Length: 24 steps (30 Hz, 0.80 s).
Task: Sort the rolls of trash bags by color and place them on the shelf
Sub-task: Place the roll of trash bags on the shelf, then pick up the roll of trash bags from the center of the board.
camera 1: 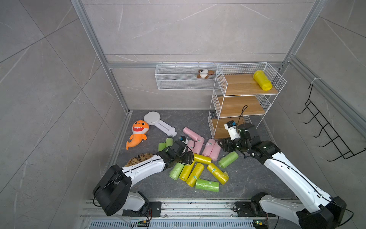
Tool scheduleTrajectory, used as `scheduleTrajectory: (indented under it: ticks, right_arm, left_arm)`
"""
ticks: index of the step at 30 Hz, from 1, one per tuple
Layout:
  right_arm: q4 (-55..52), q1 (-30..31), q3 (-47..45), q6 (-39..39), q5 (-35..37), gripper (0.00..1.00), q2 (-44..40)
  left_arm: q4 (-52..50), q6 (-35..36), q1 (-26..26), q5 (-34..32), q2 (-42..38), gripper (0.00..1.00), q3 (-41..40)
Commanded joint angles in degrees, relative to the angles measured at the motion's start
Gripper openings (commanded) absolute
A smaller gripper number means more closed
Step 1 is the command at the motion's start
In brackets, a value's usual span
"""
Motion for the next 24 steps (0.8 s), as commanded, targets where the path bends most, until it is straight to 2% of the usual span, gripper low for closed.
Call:
scheduleTrajectory:
  ticks: [1, 9, 12, 19, 24]
  right_arm:
    - [5.91, 0.13, -3.67, 2.85, -0.25, 0.63, 0.18]
    - [8.29, 0.22, -3.83, 2.93, -1.77, 0.64, 2.73]
    - [8.51, 0.22, -4.75, 2.77, -1.11, 0.64, 2.05]
    - [9.75, 0.20, -7.67, 3.85, -0.45, 0.64, 1.11]
    - [9.67, 0.17, -7.87, 4.28, -0.49, 0.65, 1.04]
  left_arm:
    - [-7.32, 2.94, -2.24, -2.53, 2.18, 0.60, 3.74]
    - [-12.94, 7.27, -3.53, -3.90, 9.31, 0.56, 9.87]
    - [-14.18, 8.05, -3.57, -5.57, 11.14, 0.57, 11.03]
    - [-14.01, 10.13, -4.14, -4.48, 15.37, 0.58, 13.16]
    - [-16.49, 11.47, -4.37, -8.33, 18.75, 0.60, 15.38]
